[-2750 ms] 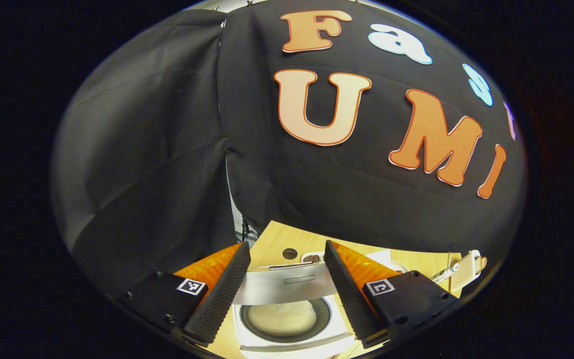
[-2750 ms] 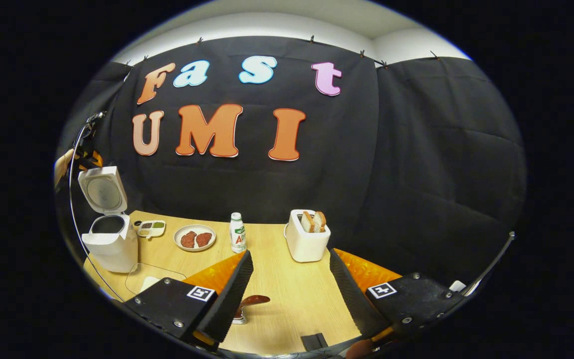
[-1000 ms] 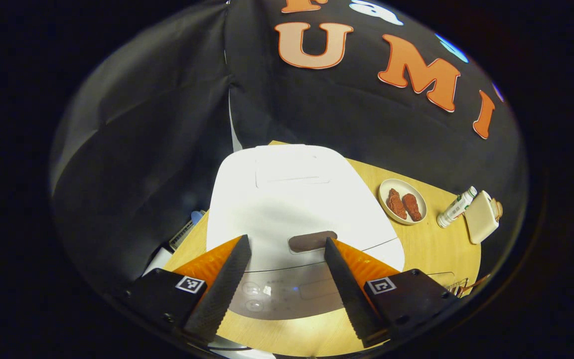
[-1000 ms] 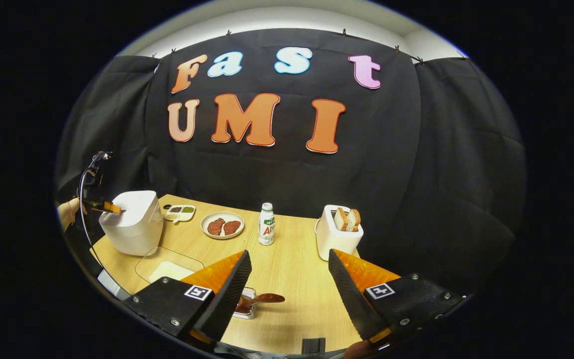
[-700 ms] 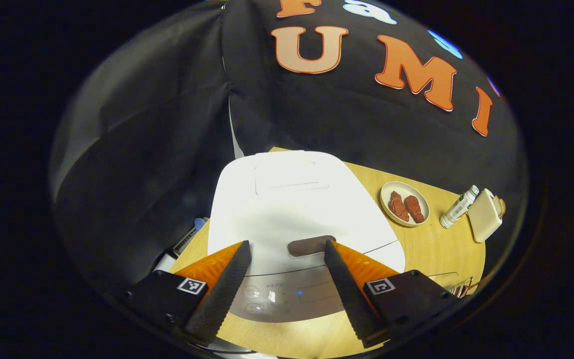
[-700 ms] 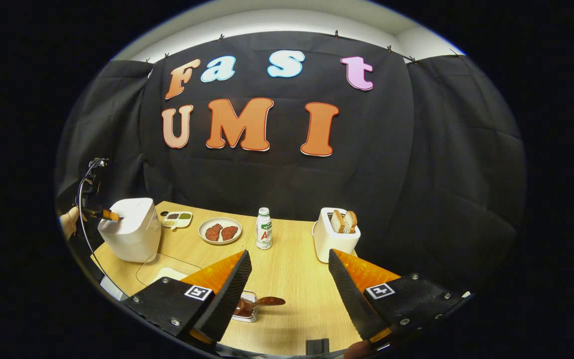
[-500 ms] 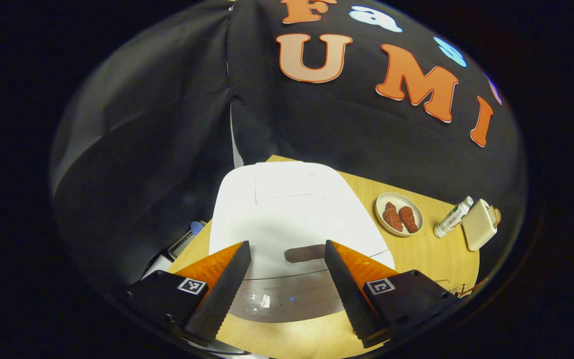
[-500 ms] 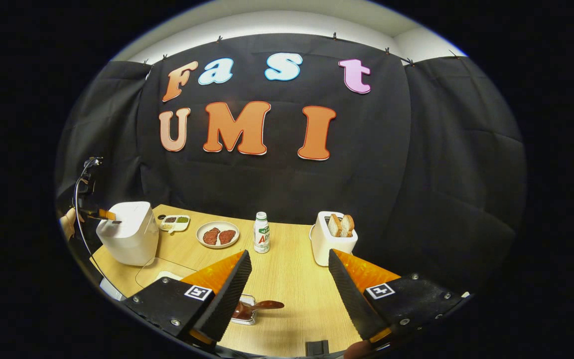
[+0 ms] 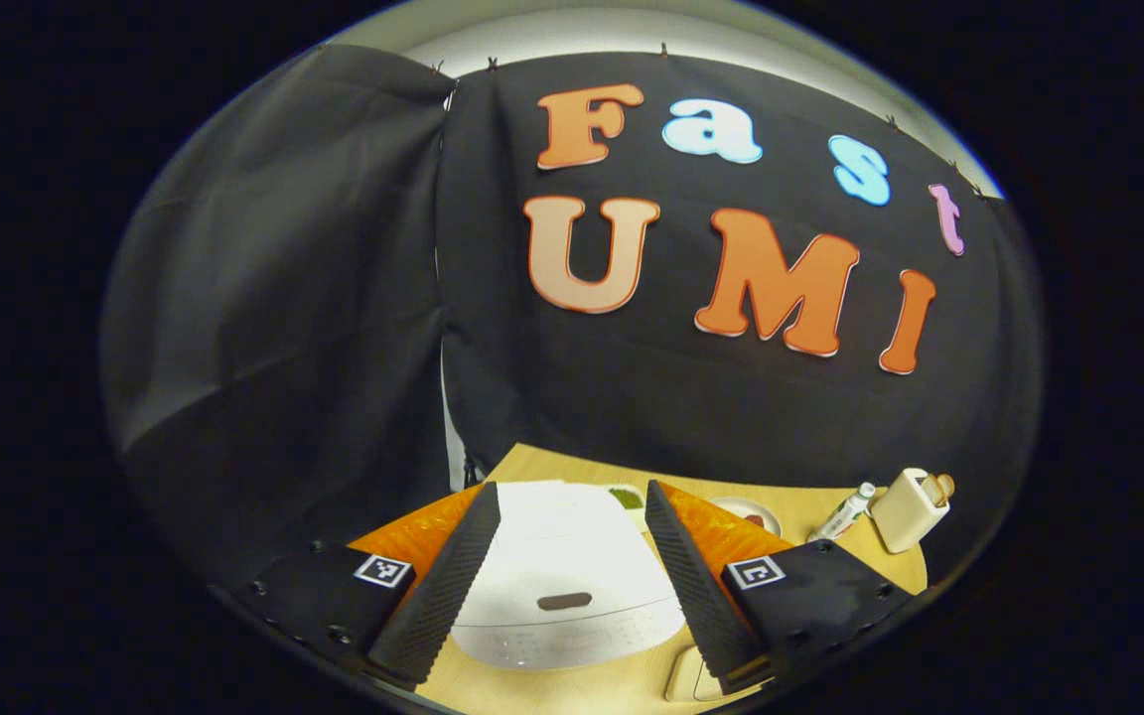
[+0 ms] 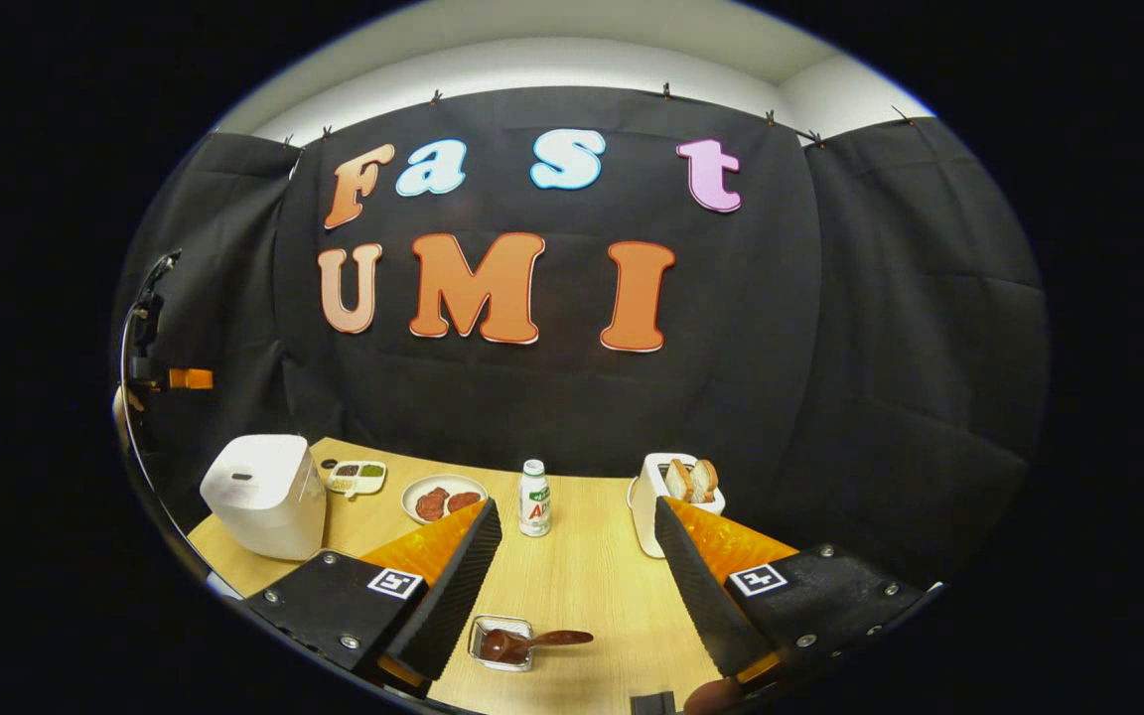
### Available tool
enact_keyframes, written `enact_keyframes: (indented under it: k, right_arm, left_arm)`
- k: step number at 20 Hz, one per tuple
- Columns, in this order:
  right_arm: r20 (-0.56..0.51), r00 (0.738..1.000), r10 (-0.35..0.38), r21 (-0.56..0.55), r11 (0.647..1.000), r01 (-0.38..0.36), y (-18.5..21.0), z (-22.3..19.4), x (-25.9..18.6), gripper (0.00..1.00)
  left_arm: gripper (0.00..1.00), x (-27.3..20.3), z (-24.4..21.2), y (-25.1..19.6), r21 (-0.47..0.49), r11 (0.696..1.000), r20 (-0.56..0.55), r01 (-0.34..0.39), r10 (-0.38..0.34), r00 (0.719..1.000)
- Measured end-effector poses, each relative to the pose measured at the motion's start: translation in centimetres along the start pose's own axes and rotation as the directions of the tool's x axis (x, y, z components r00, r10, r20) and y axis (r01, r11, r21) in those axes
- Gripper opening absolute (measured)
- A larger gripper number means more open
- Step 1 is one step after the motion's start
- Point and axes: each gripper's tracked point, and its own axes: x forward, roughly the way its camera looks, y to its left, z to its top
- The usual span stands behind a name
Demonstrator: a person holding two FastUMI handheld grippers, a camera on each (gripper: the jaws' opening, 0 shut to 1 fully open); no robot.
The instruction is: Close the left gripper, press the button to open the rice cooker; take a wooden spoon from the chopstick holder with the right hand, scoop a spoonful of rice and pour it into the rice cooker, then put the wooden spoon back into the chopstick holder.
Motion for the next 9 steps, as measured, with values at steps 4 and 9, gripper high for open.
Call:
enact_keyframes:
  k: [4, 9]
  right_arm:
    - [0.041, 0.999, -0.003, 0.025, 1.0, 0.002, 0.7, 1.7, -0.2, 0.96]
    - [0.074, 0.997, -0.019, 0.045, 0.999, 0.016, 0.6, 2.7, -0.9, 0.96]
  left_arm:
    - [1.0, -3.3, 5.3, -0.7, 0.038, 0.999, 0.119, 0.027, -0.031, 0.992]
    - [1.0, -5.5, 8.5, -1.4, 0.04, 0.997, 0.198, 0.064, -0.07, 0.978]
